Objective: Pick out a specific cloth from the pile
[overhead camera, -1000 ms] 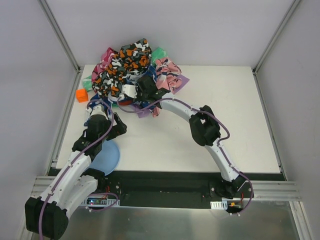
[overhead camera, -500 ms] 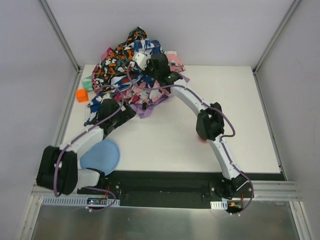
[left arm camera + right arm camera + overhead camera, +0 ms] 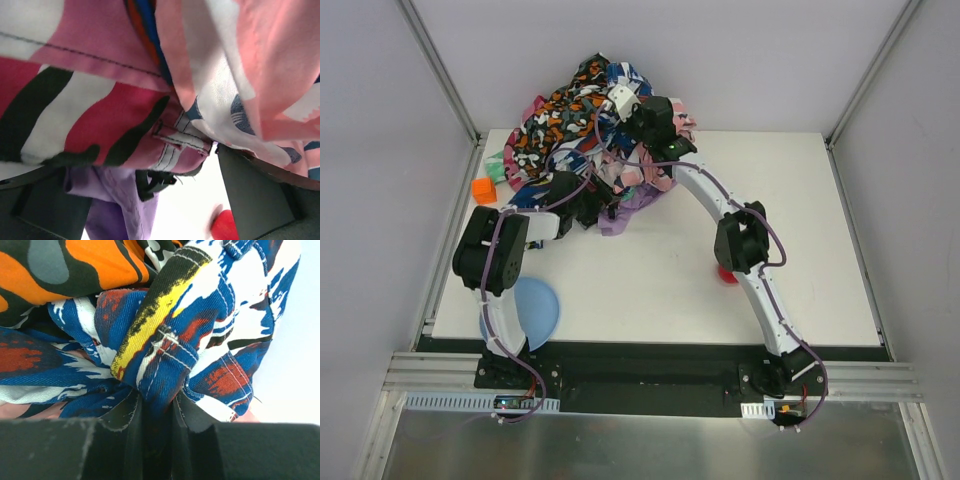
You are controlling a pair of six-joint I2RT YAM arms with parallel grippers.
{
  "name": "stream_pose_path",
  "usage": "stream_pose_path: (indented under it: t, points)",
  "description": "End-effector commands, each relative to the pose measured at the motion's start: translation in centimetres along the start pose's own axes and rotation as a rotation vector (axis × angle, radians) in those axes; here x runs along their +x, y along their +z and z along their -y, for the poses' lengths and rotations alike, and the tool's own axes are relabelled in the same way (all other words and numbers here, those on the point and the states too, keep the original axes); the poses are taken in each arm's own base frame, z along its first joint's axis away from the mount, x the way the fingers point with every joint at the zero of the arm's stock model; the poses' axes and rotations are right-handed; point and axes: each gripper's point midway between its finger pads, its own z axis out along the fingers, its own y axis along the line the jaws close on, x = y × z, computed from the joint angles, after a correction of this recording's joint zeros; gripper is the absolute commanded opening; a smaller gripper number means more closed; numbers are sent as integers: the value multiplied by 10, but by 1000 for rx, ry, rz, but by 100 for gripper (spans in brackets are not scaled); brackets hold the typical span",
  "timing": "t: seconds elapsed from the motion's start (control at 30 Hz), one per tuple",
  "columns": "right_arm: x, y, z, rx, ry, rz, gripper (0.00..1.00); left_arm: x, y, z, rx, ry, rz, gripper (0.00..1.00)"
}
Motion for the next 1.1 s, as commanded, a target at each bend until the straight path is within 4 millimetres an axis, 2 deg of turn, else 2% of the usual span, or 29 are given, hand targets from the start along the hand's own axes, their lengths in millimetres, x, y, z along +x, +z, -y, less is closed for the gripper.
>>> stream_pose_path:
  t: [0.0, 0.1, 0.33, 0.47, 0.6, 0.67, 0.77, 0.83, 0.87, 0.9, 0.97, 1.03, 1.07]
  points:
    - [-20, 0, 44, 128, 83, 89, 1, 21, 12, 7, 112, -64, -71, 95]
    - [-13, 0, 48, 151, 66, 63, 1, 29, 5, 6, 131, -46, -65, 95]
    - [-1, -1, 49, 148, 136, 34, 1, 66, -16, 2, 189, 60, -80, 99]
    - [-2, -3, 48, 148, 150, 32, 1, 73, -7, -2, 181, 77, -86, 99]
    - [0, -6, 47, 146, 169, 19, 1, 68, 11, -2, 129, 72, -31, 98]
    - [2, -7, 46, 147, 173, 11, 1, 66, 20, -5, 78, 64, -8, 88]
    - [3, -8, 47, 151, 175, 5, 1, 66, 24, -10, 9, 59, 16, 62]
    - [4, -9, 48, 153, 171, -1, 1, 65, 19, -13, -8, 62, 42, 36]
    - [4, -9, 48, 155, 174, -1, 1, 60, 12, -12, -11, 64, 68, 13]
    - [6, -9, 48, 156, 174, -5, 1, 58, 6, -11, -17, 64, 85, 0]
    - [9, -8, 46, 156, 166, -13, 1, 56, -12, -7, -14, 102, 89, 0]
    - [17, -5, 46, 165, 147, -31, 1, 51, -39, 15, 49, 145, 99, 0]
    - [23, -4, 47, 173, 136, -45, 1, 47, -57, 31, 102, 175, 119, 0]
